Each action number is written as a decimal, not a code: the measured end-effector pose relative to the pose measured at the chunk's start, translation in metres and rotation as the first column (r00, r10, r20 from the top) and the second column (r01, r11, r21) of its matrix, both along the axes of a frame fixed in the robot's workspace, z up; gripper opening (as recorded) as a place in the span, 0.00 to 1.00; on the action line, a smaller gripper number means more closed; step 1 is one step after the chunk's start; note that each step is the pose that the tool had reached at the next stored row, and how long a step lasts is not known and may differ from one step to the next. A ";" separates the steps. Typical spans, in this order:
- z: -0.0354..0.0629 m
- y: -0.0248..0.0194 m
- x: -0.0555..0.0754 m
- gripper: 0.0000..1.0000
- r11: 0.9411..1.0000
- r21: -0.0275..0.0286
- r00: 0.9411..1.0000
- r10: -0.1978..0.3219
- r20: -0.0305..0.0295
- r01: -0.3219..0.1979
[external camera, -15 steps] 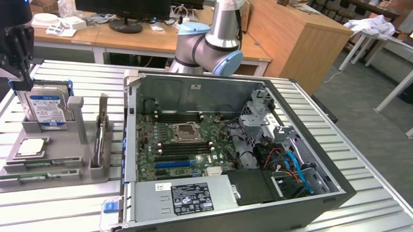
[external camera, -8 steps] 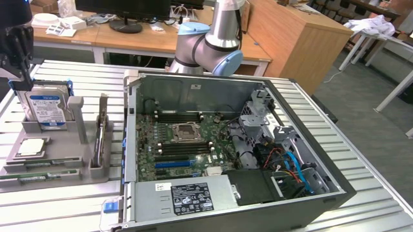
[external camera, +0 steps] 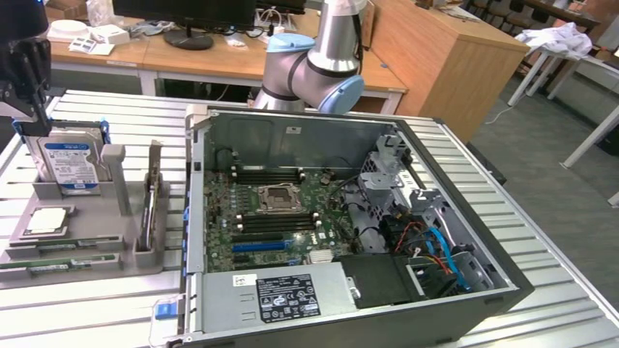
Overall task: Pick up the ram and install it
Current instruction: 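Pick up the ram and move it above insertion slot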
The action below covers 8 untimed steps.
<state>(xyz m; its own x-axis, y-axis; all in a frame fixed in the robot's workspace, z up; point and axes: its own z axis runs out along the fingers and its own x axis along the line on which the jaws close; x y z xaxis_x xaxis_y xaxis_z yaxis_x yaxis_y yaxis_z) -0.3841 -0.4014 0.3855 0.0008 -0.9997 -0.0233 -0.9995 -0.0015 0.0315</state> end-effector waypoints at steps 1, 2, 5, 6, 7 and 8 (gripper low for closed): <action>0.0000 0.0000 0.000 0.11 1.000 0.000 1.000 0.000 0.000 0.000; 0.0000 0.0000 0.000 0.11 1.000 0.000 1.000 0.000 0.000 0.000; 0.0000 0.0000 0.000 0.11 1.000 0.000 1.000 0.000 0.000 0.000; 0.0000 0.0000 0.000 0.11 1.000 0.000 1.000 0.000 0.000 0.000; 0.0000 0.0000 0.000 0.11 1.000 0.000 1.000 0.000 0.000 0.000; 0.0000 0.0000 0.000 0.11 1.000 0.000 1.000 0.000 0.000 0.000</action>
<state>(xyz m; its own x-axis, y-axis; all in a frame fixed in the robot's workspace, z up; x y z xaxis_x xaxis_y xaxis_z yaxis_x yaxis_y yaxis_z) -0.3841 -0.4014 0.3855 0.0008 -0.9997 -0.0233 -0.9995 -0.0015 0.0315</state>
